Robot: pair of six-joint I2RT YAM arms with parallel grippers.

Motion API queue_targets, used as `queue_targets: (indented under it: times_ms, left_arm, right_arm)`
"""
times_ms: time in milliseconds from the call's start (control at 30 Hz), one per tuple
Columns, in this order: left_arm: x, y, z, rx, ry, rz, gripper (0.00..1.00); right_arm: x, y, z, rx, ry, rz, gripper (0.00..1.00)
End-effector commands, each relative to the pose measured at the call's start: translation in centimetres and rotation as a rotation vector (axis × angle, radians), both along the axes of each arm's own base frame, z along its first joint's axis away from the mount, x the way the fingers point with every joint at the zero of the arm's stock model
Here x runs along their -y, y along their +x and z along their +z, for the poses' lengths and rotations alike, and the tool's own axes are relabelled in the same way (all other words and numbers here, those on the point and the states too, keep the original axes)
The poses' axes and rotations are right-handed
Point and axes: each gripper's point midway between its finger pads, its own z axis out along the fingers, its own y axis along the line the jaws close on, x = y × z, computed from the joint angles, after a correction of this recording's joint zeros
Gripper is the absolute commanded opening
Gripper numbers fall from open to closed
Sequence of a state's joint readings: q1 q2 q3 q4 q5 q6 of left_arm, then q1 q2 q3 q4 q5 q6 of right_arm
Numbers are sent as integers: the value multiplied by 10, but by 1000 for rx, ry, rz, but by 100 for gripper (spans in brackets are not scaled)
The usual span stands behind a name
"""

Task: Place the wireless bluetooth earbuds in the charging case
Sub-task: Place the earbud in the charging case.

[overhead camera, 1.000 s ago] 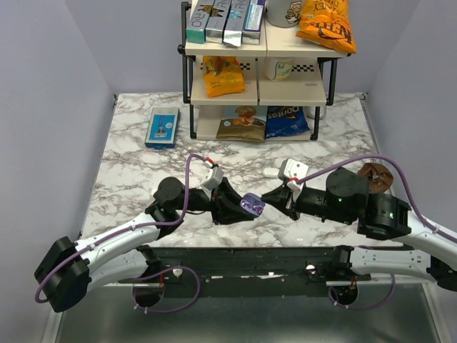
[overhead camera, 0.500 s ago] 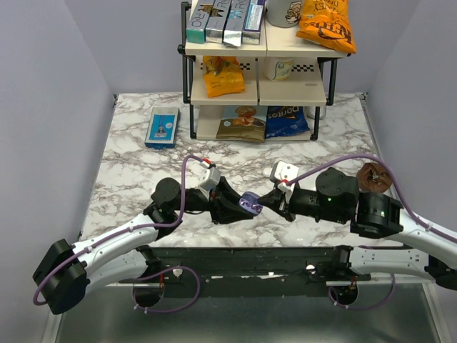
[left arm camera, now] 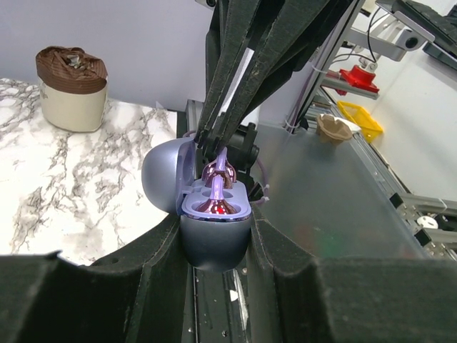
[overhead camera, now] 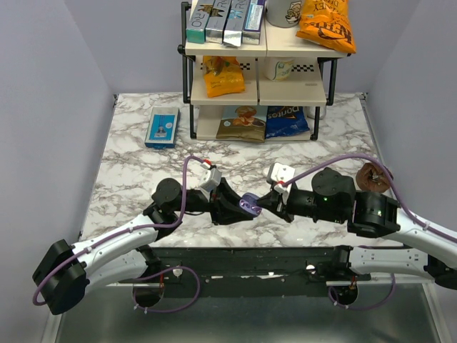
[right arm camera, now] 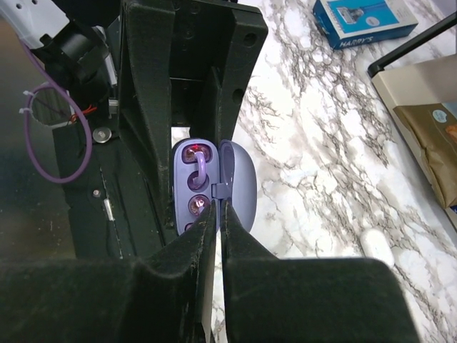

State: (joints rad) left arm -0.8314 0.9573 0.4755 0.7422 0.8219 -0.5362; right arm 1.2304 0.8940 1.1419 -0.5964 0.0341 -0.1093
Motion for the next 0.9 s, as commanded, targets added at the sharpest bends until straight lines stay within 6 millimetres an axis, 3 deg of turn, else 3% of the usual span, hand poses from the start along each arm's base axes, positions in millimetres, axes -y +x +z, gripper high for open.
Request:
queue_targets:
  times_ms: [0,300,433,533,867]
  left_arm:
    - [-1,1,9,51,-40,17,0]
    - [-1,1,9,45,-42,17,0]
    - [-1,2,8,44,-41,20,0]
    - [-1,2,7,40,-39,22,0]
    - [-2,1,9,41,-45,29,0]
  right_arm:
    - [3,-5,-18,-17,-74,32,22]
    - [1,-3,-7,-8,-33,18,43]
    - [8,2,20,21,68,-35,51]
    - [13,8,28,34,99,-80,52]
    - [12,7,6,1,47,-80,52]
